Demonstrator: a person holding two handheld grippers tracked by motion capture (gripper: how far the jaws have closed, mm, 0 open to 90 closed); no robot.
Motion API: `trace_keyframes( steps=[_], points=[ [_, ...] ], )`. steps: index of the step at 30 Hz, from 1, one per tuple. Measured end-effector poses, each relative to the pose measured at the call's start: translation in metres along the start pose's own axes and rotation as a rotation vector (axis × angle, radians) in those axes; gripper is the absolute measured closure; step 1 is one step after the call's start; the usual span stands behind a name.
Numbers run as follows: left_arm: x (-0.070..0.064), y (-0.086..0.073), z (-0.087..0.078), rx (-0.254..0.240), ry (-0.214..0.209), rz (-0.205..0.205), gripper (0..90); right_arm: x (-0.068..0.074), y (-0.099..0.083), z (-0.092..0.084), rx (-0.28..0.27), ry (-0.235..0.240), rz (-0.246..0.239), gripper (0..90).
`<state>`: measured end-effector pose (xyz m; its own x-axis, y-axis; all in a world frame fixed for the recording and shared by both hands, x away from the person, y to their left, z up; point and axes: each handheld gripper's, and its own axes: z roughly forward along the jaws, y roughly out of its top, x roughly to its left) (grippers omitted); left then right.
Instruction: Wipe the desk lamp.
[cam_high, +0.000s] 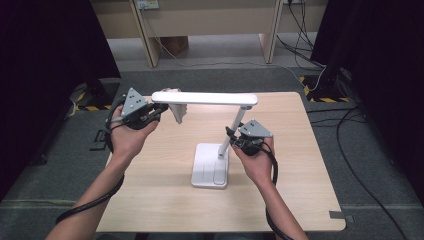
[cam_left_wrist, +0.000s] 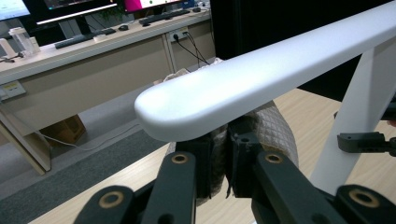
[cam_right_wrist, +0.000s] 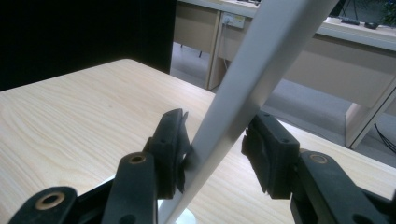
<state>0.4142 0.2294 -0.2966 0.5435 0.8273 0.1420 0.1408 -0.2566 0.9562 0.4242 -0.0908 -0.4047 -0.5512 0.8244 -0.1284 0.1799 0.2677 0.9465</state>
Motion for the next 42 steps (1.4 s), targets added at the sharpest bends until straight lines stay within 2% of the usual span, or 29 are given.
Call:
trace_keyframes(
  steps=[8,27,42],
  points=[
    [-0.009,0.000,-0.001,-0.022,0.025,0.004,81.5,0.002,-0.001,0.000,0.004,-0.019,-0.005,55.4],
    [-0.036,-0.001,0.005,-0.055,0.017,0.011,81.4,0.009,-0.003,0.002,0.012,-0.034,-0.009,54.6],
    [-0.049,0.000,0.010,-0.059,0.017,0.031,81.2,0.010,-0.002,0.003,0.019,-0.036,-0.024,54.9]
  ],
)
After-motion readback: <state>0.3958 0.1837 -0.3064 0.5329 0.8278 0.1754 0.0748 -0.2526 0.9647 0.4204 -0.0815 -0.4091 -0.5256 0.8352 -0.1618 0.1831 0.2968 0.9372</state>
